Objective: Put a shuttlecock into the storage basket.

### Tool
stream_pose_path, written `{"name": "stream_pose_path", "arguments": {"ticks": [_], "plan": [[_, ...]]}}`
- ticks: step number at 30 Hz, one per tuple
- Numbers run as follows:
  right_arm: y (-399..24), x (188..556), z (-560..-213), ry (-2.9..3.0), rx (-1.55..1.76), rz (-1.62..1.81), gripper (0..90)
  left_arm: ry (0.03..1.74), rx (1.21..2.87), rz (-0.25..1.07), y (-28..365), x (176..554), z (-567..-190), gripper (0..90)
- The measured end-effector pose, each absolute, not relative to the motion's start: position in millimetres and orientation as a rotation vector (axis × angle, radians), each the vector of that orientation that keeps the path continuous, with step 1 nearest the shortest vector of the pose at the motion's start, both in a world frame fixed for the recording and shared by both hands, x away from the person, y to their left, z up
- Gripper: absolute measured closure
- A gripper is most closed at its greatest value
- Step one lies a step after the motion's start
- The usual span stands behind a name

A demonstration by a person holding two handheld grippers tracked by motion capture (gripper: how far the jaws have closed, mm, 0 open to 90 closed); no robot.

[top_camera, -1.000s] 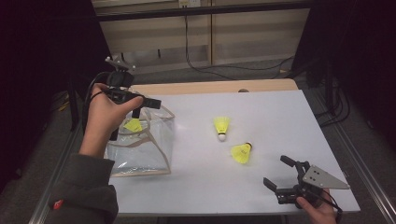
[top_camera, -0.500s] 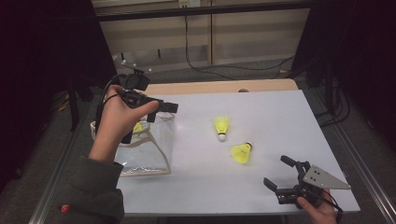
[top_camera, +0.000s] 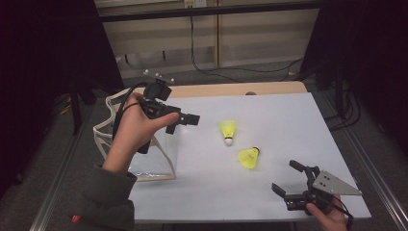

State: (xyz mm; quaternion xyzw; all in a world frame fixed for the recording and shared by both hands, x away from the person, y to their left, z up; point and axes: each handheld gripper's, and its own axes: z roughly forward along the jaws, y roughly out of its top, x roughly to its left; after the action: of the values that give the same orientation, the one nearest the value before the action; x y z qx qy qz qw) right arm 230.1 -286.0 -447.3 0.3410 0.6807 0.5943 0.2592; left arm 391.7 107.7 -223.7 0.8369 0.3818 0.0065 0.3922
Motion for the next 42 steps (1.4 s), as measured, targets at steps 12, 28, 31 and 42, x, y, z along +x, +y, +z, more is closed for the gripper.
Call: {"name": "stream_pose_path", "arguments": {"ticks": [12,28,31,42], "plan": [[-286,230,-447,1.845,0.923,1.611,2.5,0.904,2.154,0.024,93,386,-236,16.3],[-286,230,-447,1.843,0.923,1.611,2.5,0.874,2.175,0.017,79,380,-254,14.6],[-286,230,-447,1.845,0.922,1.61,2.5,0.869,2.178,0.018,77,379,-257,13.8],[-286,231,-447,1.845,0.922,1.61,2.6,0.862,2.193,0.016,70,376,-272,13.8]]}}
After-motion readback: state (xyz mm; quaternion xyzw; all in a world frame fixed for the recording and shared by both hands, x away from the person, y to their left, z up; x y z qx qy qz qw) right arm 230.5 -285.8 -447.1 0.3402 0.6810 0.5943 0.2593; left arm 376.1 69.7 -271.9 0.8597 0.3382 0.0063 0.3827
